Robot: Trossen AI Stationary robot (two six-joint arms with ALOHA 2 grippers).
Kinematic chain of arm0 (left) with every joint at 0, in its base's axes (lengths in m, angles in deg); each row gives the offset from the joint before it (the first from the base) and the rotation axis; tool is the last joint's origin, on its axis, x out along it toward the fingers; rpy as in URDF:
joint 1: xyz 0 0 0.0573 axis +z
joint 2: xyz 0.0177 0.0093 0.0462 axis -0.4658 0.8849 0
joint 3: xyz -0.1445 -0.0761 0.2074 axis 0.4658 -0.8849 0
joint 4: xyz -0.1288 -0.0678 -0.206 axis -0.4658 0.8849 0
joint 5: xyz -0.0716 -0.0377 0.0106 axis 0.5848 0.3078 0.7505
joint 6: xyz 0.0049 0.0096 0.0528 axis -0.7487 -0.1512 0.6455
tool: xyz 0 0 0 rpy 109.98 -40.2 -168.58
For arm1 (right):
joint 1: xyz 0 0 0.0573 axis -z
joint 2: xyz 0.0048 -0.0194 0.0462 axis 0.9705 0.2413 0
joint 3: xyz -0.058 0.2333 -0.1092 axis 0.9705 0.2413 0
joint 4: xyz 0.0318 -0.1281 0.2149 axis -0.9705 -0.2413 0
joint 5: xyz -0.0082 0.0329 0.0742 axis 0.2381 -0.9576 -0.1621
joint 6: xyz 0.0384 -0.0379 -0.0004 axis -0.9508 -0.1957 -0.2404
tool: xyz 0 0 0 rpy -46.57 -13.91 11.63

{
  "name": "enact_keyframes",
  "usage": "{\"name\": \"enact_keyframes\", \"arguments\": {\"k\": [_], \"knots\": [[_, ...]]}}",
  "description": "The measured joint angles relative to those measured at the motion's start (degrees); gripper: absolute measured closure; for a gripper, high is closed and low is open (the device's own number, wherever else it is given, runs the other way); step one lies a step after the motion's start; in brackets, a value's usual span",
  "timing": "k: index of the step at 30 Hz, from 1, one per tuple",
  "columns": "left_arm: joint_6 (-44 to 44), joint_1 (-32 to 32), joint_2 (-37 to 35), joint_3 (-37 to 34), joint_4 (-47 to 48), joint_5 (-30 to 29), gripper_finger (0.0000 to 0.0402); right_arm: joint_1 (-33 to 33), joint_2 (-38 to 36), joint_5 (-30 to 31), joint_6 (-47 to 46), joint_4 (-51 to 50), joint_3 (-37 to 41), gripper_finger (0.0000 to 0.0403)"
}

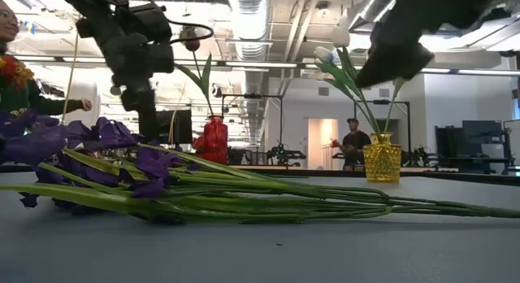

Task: Sort flowers into vase by color
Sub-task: Put the red flower into the red vase

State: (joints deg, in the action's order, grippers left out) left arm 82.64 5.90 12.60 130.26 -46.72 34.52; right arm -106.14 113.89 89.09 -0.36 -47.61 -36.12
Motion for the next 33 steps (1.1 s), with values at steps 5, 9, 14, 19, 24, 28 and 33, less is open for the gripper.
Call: {"name": "enact_keyframes", "arguments": {"k": [5,9,14,19,24,28,33], "knots": [[-1.15,-7.39,0.02,-0.07,7.07,0.16,0.0180,-0.12,5.68,-0.06,-1.28,5.29,-1.58,0.0125],[-1.13,-16.02,0.09,-0.76,6.77,-0.65,0.0180,-0.13,10.59,-1.02,-0.17,5.55,-4.32,0.0125],[5.30,-24.56,0.09,-2.14,7.16,-12.53,0.0180,0.25,14.92,-1.75,-0.37,5.06,-7.33,0.0125],[28.92,-30.45,1.20,-3.74,6.46,-15.06,0.0180,0.39,15.66,-1.71,-0.76,5.32,-9.32,0.0125],[36.53,-35.38,7.27,-4.48,4.16,-16.39,0.0180,0.17,15.70,-1.77,-2.74,5.40,-10.08,0.0125],[36.56,-38.03,13.03,-4.50,-1.55,-17.39,0.0180,-0.45,15.70,-1.77,-4.34,5.17,-10.05,0.0125],[36.67,-39.58,18.33,-3.62,-4.67,-19.87,0.0180,-1.41,15.68,-1.79,-5.05,5.22,-10.05,0.0125]]}}
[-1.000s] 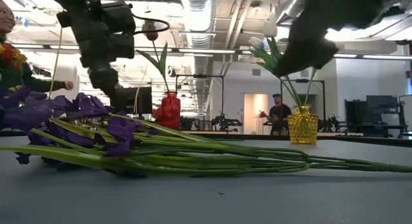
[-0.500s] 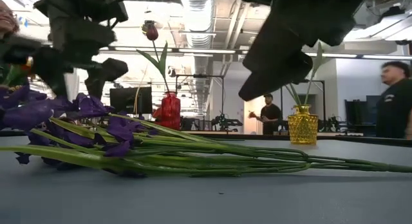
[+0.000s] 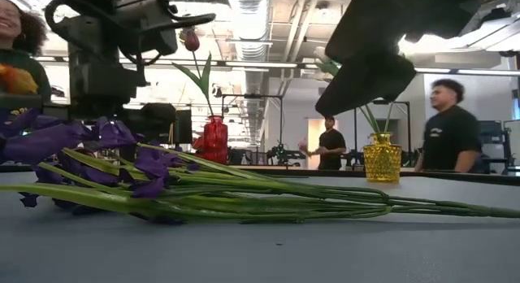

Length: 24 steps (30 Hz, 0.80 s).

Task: Sort flowers into vase by color
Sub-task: Put the red flower into the red vase

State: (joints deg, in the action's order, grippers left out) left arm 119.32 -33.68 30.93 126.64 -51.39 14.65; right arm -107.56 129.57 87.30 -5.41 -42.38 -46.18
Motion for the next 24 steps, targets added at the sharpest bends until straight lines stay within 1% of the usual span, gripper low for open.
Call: {"name": "enact_keyframes", "arguments": {"k": [2,7,10,14,17,20,21,24], "knots": [[0.19,-0.06,1.76,1.15,0.76,0.17,0.0180,-0.18,-0.01,-0.14,-0.55,0.02,0.00,0.0125],[0.27,0.05,6.84,4.81,4.09,3.63,0.0182,-0.25,-0.02,-1.25,-1.33,0.03,0.02,0.0125],[0.41,0.04,9.97,7.19,7.11,3.91,0.0200,-0.24,-0.02,-2.30,-1.31,0.02,0.03,0.0125],[-0.24,0.05,11.80,9.08,8.26,3.50,0.0255,-0.21,-0.06,-4.40,-1.27,-0.07,0.04,0.0125],[-0.56,0.07,11.86,10.08,8.37,3.31,0.0312,-0.23,-0.90,-5.92,-1.32,-1.98,0.07,0.0125],[-2.76,0.04,11.59,11.25,8.58,2.57,0.0371,-0.23,-2.46,-6.03,-1.30,-4.70,0.07,0.0125],[-3.45,0.02,11.48,11.80,8.49,2.93,0.0386,-0.23,-3.01,-6.03,-1.29,-5.48,0.07,0.0125],[-5.89,-0.13,10.16,13.86,8.69,3.58,0.0392,-0.23,-4.32,-6.03,-0.97,-7.95,0.07,0.0125]]}}
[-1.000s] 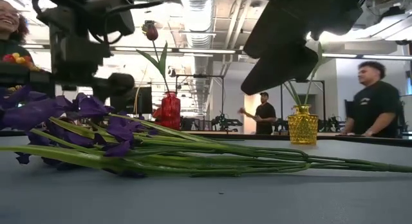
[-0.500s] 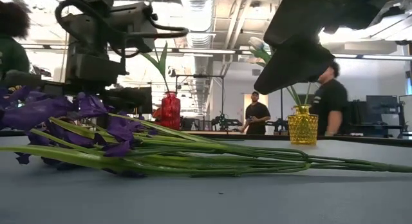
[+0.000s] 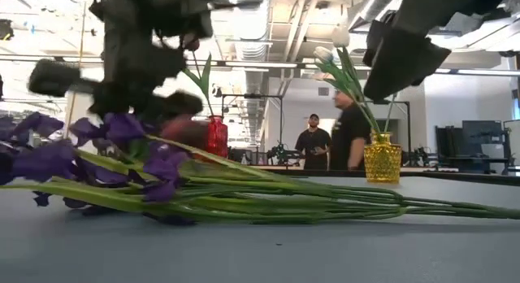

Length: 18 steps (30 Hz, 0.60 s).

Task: Sort flowers into vase by color
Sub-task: Put the red flower into the red vase

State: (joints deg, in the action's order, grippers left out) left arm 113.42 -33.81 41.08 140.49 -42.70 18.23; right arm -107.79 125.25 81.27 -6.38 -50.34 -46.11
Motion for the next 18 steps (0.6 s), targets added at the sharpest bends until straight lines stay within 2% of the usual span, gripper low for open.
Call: {"name": "enact_keyframes", "arguments": {"k": [3,10,14,18], "knots": [[-2.57,0.09,-2.22,2.48,-0.15,-0.78,0.0395,0.18,-1.67,0.18,0.33,-2.95,0.00,0.0125],[-9.37,0.87,-10.08,9.16,-2.06,-7.56,0.0400,1.22,-4.32,0.71,1.48,-8.56,0.02,0.0125],[-15.26,2.95,-16.82,9.94,-10.29,-8.75,0.0401,2.07,-5.01,0.94,3.31,-9.60,0.00,0.0125],[-19.11,6.72,-22.74,9.94,-19.95,-12.45,0.0401,2.73,-5.47,0.88,6.10,-11.36,0.02,0.0125]]}}
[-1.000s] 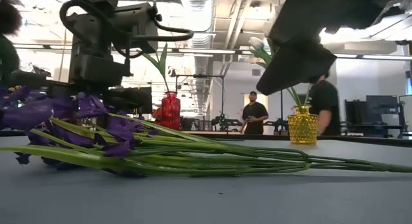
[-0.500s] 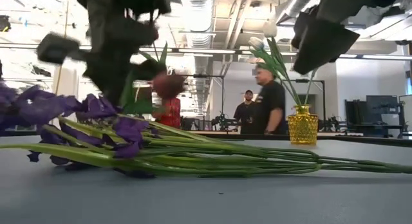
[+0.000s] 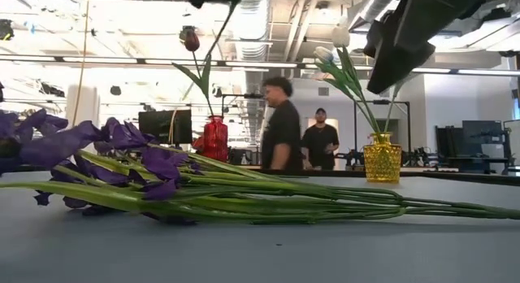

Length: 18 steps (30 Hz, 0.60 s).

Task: Sort flowers into vase by color
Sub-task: Put the red flower into the red vase

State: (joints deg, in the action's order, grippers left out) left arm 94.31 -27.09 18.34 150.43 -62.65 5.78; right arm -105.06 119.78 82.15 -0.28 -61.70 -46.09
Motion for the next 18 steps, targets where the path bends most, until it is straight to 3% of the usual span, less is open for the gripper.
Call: {"name": "enact_keyframes", "arguments": {"k": [6,18], "knots": [[-1.90,8.36,-3.17,0.11,-15.21,-1.48,0.0401,1.59,-1.21,-0.11,2.83,-2.01,0.02,0.0125],[-6.51,20.99,1.15,0.01,-22.79,3.00,0.0401,3.08,-4.70,0.30,5.62,-7.70,0.97,0.0125]]}}
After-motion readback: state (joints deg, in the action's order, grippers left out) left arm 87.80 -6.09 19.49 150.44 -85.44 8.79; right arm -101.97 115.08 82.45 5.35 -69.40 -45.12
